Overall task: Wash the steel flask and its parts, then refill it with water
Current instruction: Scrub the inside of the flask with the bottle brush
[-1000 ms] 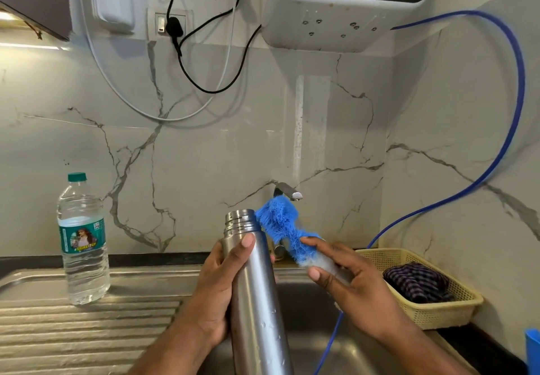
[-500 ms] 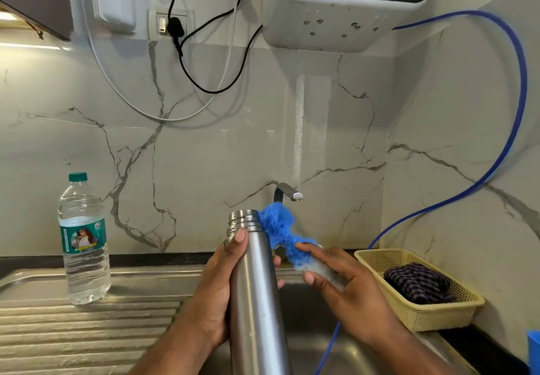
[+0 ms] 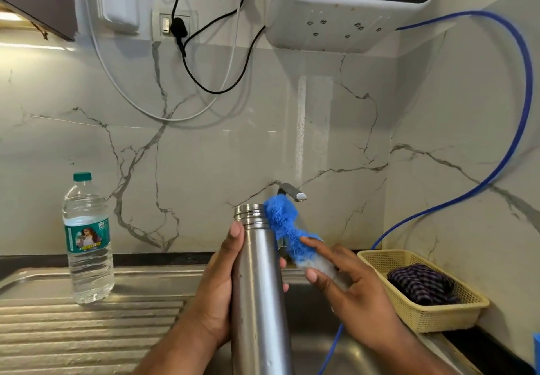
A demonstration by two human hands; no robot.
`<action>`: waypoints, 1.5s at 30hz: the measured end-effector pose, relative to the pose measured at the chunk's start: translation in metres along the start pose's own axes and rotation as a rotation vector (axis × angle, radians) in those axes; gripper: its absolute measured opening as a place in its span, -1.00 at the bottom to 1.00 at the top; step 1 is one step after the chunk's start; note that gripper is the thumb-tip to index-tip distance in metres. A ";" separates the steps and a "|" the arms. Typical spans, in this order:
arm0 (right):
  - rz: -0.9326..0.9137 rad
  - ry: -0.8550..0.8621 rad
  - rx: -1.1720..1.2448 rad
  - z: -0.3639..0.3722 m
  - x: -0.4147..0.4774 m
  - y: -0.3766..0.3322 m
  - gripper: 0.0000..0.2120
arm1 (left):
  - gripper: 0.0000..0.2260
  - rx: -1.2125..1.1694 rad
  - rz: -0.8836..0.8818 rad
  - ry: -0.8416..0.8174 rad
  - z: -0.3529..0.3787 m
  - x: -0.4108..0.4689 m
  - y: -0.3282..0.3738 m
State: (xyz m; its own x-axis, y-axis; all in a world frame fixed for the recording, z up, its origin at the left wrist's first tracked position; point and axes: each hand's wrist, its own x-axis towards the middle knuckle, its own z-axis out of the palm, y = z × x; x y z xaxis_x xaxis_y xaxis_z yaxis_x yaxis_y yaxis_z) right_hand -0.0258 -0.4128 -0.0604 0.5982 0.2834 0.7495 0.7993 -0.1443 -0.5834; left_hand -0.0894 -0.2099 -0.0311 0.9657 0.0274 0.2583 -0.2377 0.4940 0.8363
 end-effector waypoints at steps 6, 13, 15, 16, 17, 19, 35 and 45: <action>0.063 0.016 0.128 0.003 0.002 -0.010 -0.54 | -0.45 -0.079 0.028 0.115 0.002 0.005 0.000; -0.017 -0.167 -0.038 -0.011 0.004 -0.018 -0.60 | -0.47 0.005 -0.025 0.320 -0.010 0.008 -0.004; -0.043 -0.328 -0.033 -0.023 0.006 -0.024 -0.65 | -0.52 0.016 -0.003 0.360 -0.011 0.008 -0.003; -0.027 -0.425 -0.031 -0.029 0.007 -0.027 -0.67 | -0.52 0.002 -0.009 0.366 -0.014 0.008 -0.002; 0.001 -0.507 -0.030 -0.035 0.008 -0.030 -0.68 | -0.52 -0.005 -0.019 0.369 -0.015 0.009 -0.002; 0.025 -0.528 -0.041 -0.039 0.010 -0.032 -0.63 | -0.52 0.010 -0.038 0.369 -0.019 0.010 -0.002; 0.130 -0.478 -0.147 -0.021 0.007 -0.030 -0.41 | -0.47 0.269 -0.065 0.353 -0.018 0.009 -0.008; 0.216 -0.655 -0.134 -0.028 0.008 -0.035 -0.39 | -0.51 0.324 -0.022 0.380 -0.019 0.009 -0.009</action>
State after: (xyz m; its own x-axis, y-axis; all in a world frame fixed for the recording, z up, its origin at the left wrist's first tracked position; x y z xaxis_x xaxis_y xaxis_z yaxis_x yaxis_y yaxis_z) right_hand -0.0473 -0.4320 -0.0255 0.6204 0.7419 0.2543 0.6921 -0.3653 -0.6226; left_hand -0.0766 -0.1973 -0.0460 0.9264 0.3644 0.0948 -0.1789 0.2044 0.9624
